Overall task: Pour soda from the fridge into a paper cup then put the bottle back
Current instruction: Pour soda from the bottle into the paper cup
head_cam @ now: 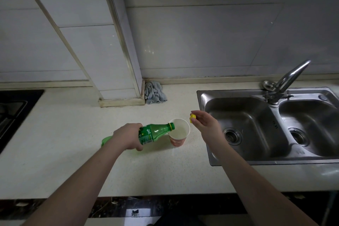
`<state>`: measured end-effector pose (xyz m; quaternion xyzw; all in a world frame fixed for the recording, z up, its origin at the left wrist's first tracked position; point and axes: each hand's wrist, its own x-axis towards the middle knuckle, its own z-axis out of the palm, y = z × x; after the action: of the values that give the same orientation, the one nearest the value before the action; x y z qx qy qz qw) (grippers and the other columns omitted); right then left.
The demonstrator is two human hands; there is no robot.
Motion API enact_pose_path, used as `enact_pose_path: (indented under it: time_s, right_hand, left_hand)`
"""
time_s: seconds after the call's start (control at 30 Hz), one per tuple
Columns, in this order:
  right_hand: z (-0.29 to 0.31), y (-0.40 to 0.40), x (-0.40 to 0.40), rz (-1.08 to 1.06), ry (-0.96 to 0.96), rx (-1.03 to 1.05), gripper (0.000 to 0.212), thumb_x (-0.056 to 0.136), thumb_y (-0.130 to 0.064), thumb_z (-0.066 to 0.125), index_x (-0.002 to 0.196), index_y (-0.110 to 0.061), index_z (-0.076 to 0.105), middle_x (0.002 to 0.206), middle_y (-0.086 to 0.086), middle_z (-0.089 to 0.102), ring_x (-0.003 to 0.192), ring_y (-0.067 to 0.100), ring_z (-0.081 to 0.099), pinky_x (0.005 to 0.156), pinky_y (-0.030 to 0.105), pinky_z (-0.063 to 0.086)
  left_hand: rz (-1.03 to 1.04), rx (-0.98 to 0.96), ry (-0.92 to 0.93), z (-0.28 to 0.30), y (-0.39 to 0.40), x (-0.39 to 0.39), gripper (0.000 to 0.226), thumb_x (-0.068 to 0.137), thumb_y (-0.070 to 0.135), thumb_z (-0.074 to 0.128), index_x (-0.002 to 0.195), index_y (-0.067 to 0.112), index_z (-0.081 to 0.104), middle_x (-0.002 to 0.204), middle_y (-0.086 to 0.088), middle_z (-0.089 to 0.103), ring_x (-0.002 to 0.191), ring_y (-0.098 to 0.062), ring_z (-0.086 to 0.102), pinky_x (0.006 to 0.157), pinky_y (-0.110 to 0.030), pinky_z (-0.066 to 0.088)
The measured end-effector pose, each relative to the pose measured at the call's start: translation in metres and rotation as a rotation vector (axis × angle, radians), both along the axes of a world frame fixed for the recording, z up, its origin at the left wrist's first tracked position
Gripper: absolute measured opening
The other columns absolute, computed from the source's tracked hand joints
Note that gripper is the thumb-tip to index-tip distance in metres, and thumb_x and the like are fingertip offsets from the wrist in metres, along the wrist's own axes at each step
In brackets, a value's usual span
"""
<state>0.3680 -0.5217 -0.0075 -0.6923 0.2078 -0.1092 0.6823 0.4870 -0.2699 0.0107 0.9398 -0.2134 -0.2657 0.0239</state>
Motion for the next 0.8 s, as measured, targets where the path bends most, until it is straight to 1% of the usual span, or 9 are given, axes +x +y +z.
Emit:
enact_pose_path:
  time_s: [0.07,0.17,0.37,0.6,0.8]
  right_hand:
    - [-0.0012,0.0014,-0.0001,0.003,0.003,-0.005,0.022,0.088,-0.011,0.068,0.103,-0.028,0.067,0.100,-0.005,0.072,0.096,0.007,0.067,0.088,0.021,0.051]
    - [0.0002,0.0023,-0.0014,0.009,0.012,-0.015,0.022,0.088,-0.012,0.067,0.107,-0.024,0.066,0.102,-0.005,0.071,0.095,0.003,0.066,0.084,0.016,0.050]
    - [-0.0025,0.0019,0.0008,-0.004,0.004,0.016,0.022,0.088,-0.010,0.067,0.101,-0.027,0.068,0.099,-0.004,0.072,0.095,0.009,0.067,0.089,0.023,0.050]
    - [-0.0014,0.0015,0.0010,0.007,0.012,-0.006,0.022,0.089,-0.013,0.067,0.109,-0.021,0.066,0.102,-0.006,0.071,0.095,0.005,0.067,0.084,0.015,0.050]
    - [-0.0003,0.0009,0.0014,0.011,0.006,0.001,0.022,0.089,-0.013,0.066,0.107,-0.023,0.066,0.102,-0.005,0.071,0.095,0.005,0.067,0.084,0.016,0.050]
  left_hand:
    - [-0.004,-0.001,-0.003,-0.0003,0.0003,0.0000,0.052,0.059,0.029,0.078,0.105,0.027,0.055,0.092,0.007,0.061,0.085,-0.015,0.060,0.078,-0.038,0.057]
    - [-0.005,-0.005,-0.005,0.0001,0.0002,0.0004,0.052,0.059,0.029,0.079,0.106,0.027,0.055,0.093,0.007,0.060,0.085,-0.014,0.060,0.077,-0.036,0.057]
    - [-0.006,0.003,-0.008,0.0014,0.0022,0.0022,0.053,0.058,0.029,0.078,0.106,0.027,0.055,0.092,0.007,0.060,0.085,-0.015,0.060,0.077,-0.038,0.057]
    - [-0.004,0.022,-0.002,0.0011,0.0015,0.0025,0.053,0.059,0.029,0.079,0.106,0.027,0.054,0.092,0.007,0.059,0.086,-0.015,0.059,0.080,-0.039,0.056]
    - [-0.009,0.023,-0.007,0.0003,0.0007,0.0031,0.053,0.058,0.030,0.078,0.106,0.027,0.054,0.092,0.008,0.058,0.086,-0.016,0.059,0.080,-0.038,0.056]
